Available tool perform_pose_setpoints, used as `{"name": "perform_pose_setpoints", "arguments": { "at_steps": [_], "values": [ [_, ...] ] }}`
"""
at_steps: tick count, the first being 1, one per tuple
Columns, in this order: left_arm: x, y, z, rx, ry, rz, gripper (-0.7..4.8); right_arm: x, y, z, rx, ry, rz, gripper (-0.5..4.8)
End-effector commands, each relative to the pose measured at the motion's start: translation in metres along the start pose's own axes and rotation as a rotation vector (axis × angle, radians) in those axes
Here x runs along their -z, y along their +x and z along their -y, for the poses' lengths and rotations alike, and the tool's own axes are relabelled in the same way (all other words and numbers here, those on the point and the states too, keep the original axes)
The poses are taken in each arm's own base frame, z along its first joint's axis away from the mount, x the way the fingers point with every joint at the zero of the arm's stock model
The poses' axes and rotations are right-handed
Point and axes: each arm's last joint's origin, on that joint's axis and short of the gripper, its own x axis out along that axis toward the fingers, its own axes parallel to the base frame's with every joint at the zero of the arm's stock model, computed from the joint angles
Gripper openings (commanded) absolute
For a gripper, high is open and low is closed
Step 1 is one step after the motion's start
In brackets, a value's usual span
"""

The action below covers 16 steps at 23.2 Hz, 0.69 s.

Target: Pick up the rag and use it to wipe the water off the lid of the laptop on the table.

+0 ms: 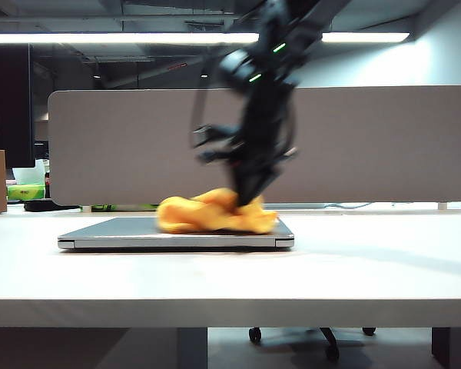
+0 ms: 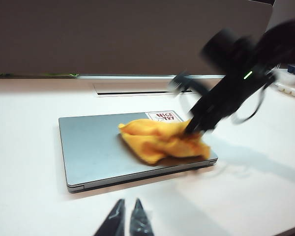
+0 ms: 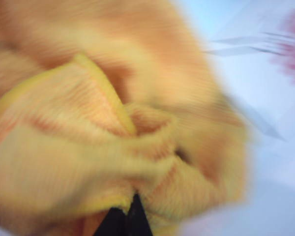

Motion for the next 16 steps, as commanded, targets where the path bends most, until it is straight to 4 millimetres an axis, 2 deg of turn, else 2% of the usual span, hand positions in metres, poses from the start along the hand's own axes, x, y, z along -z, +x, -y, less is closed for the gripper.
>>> {"name": "perform_pose_setpoints", "arguments": {
  "at_steps": [1, 5, 7, 10, 12, 13, 15, 16],
  "values": [
    [-0.002, 0.000, 0.000, -0.021, 0.007, 0.015, 0.19, -0.003, -0.051, 0.030, 0.070, 0.048, 0.080, -0.05],
    [-0.002, 0.000, -0.002, -0.078, 0.010, 0.022, 0.19, 0.010, -0.104, 0.067, 0.133, 0.123, 0.125, -0.05],
    [-0.002, -0.001, -0.004, -0.138, 0.009, 0.029, 0.19, 0.030, -0.134, 0.089, 0.174, 0.179, 0.160, -0.05],
    [-0.002, -0.001, -0.004, -0.137, 0.009, 0.029, 0.19, 0.046, -0.146, 0.096, 0.189, 0.204, 0.166, -0.05],
    [-0.002, -0.001, -0.004, -0.137, 0.009, 0.029, 0.19, 0.052, -0.148, 0.096, 0.171, 0.209, 0.178, -0.05],
    [-0.002, -0.001, -0.004, -0.137, 0.009, 0.028, 0.19, 0.055, -0.143, 0.094, 0.130, 0.206, 0.183, -0.05],
    [-0.002, -0.001, -0.004, -0.137, 0.010, 0.029, 0.19, 0.062, -0.123, 0.089, 0.084, 0.217, 0.147, -0.05],
    [-0.002, -0.001, -0.004, -0.138, 0.009, 0.029, 0.19, 0.069, -0.102, 0.082, 0.063, 0.210, 0.115, 0.00]
  ]
}}
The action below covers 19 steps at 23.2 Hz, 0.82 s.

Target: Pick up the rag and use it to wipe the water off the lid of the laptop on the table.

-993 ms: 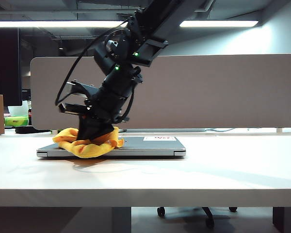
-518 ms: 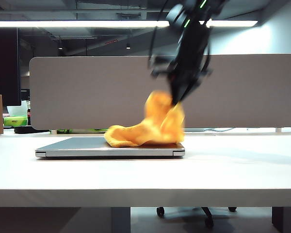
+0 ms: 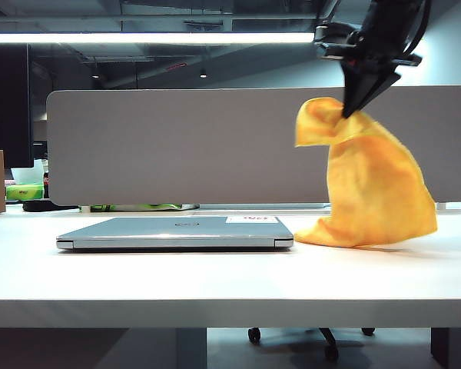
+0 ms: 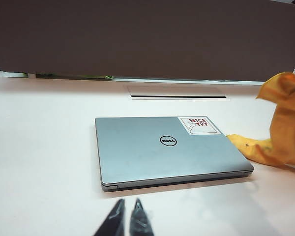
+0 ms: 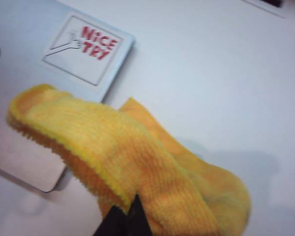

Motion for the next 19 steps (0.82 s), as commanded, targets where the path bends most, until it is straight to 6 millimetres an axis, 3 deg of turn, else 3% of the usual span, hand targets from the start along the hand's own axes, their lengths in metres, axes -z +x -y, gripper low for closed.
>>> {"name": "perform_pose_setpoints", "arguments": {
  "at_steps": [1, 2, 3, 6, 7, 12, 18, 19],
  "values": [
    [-0.002, 0.000, 0.000, 0.000, 0.005, 0.014, 0.19, 0.025, 0.041, -0.012, -0.047, 0.003, -0.067, 0.22],
    [-0.002, 0.000, 0.000, 0.000, 0.005, 0.014, 0.19, 0.041, 0.057, -0.014, -0.040, 0.020, -0.084, 0.87],
    [-0.002, 0.000, 0.000, 0.000, 0.005, 0.015, 0.19, 0.060, 0.073, -0.016, -0.034, 0.031, -0.099, 1.98],
    [-0.002, 0.000, 0.000, 0.002, 0.005, 0.014, 0.19, 0.082, 0.088, -0.017, 0.008, 0.039, -0.124, 4.38],
    [-0.002, 0.000, 0.000, 0.005, 0.005, 0.014, 0.19, 0.087, 0.091, -0.017, 0.026, 0.054, -0.139, 4.79],
    [-0.002, 0.000, 0.000, 0.003, 0.005, 0.014, 0.19, 0.089, 0.079, -0.018, 0.032, 0.074, -0.156, 4.79],
    [-0.002, 0.000, -0.002, -0.091, 0.003, 0.024, 0.19, 0.066, -0.008, -0.017, 0.098, 0.073, 0.069, 4.79],
    [-0.002, 0.000, -0.004, -0.128, 0.002, 0.027, 0.19, 0.066, -0.021, -0.017, 0.104, 0.073, 0.103, 4.30]
  ]
}}
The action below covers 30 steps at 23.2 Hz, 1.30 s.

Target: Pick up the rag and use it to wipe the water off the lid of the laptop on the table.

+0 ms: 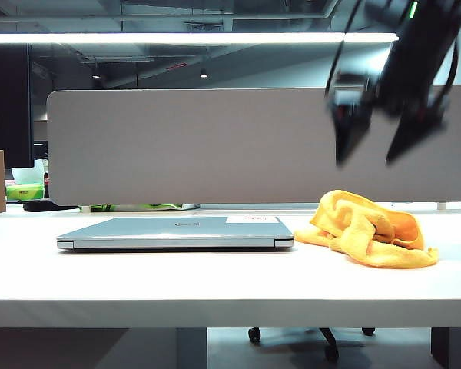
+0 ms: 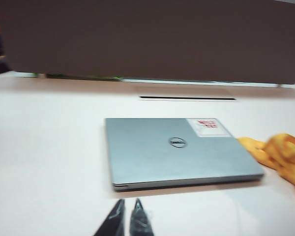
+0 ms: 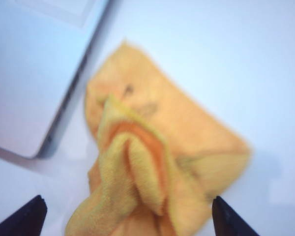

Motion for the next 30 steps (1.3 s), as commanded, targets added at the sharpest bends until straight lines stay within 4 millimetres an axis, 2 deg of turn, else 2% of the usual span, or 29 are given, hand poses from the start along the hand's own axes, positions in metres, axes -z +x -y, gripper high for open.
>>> {"name": "perform_pose_setpoints", "arguments": {
  "at_steps": [1, 2, 5, 8, 10, 16, 20, 21, 30],
  "values": [
    [0.000, 0.001, -0.005, -0.152, -0.003, 0.027, 0.19, -0.005, -0.058, 0.001, 0.023, 0.000, 0.162, 2.44],
    [0.001, 0.001, -0.006, -0.184, -0.007, 0.031, 0.19, -0.004, -0.071, 0.001, 0.010, -0.002, 0.216, 1.53],
    [0.006, 0.006, -0.009, -0.225, -0.004, 0.049, 0.19, 0.004, -0.101, -0.001, -0.052, -0.013, 0.343, -0.07],
    [0.015, 0.014, -0.011, -0.221, -0.001, 0.081, 0.19, 0.020, -0.121, -0.004, -0.064, -0.020, 0.441, -0.06],
    [0.026, 0.022, -0.014, -0.214, 0.002, 0.104, 0.19, 0.040, -0.138, -0.006, -0.056, -0.022, 0.536, -0.06],
    [0.058, 0.034, -0.020, -0.197, -0.005, 0.037, 0.19, 0.085, -0.164, -0.009, -0.002, -0.010, 0.706, -0.06],
    [0.072, 0.038, -0.020, -0.129, -0.010, -0.011, 0.19, 0.109, -0.174, -0.010, 0.022, 0.014, 0.798, -0.06],
    [0.076, 0.039, -0.020, -0.117, -0.012, -0.023, 0.19, 0.122, -0.178, -0.011, 0.035, 0.077, 0.824, -0.06],
    [0.080, 0.039, -0.020, -0.117, -0.017, -0.054, 0.19, 0.182, -0.179, -0.014, 0.094, 0.144, 0.925, -0.06]
  ]
}}
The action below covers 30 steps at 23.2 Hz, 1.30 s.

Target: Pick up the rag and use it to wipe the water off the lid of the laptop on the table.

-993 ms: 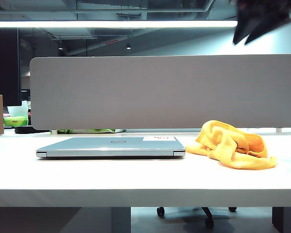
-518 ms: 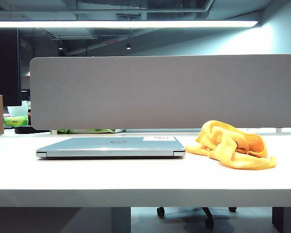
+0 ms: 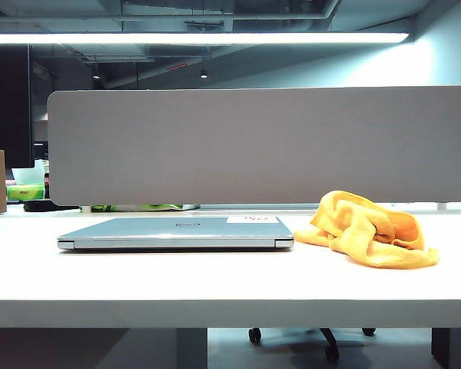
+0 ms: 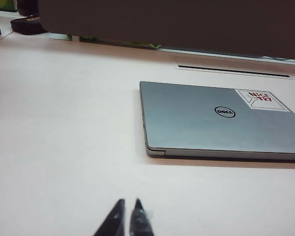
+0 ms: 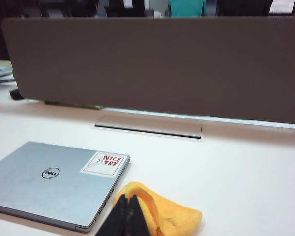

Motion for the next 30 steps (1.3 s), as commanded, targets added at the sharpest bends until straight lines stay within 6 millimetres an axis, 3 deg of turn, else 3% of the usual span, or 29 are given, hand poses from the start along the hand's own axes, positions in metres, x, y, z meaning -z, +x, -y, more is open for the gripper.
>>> {"name": "perform_pose_setpoints", "arguments": {
  "at_steps": [1, 6, 15, 21, 30],
  "values": [
    [0.002, 0.000, 0.000, 0.005, -0.005, -0.019, 0.19, 0.011, -0.013, 0.002, 0.045, 0.007, 0.044, -0.06],
    [0.010, 0.000, -0.001, -0.006, -0.005, -0.092, 0.19, 0.048, -0.033, 0.003, 0.053, 0.044, 0.056, -0.05],
    [0.013, 0.001, -0.003, -0.078, 0.016, -0.099, 0.19, 0.084, -0.020, 0.002, 0.036, 0.120, -0.030, -0.05],
    [0.013, 0.000, -0.003, -0.068, 0.015, -0.103, 0.19, 0.122, -0.011, 0.002, 0.042, 0.123, -0.130, -0.05],
    [0.013, 0.000, -0.003, -0.068, 0.015, -0.103, 0.19, 0.141, -0.012, 0.002, 0.063, 0.111, -0.250, -0.05]
  ]
}}
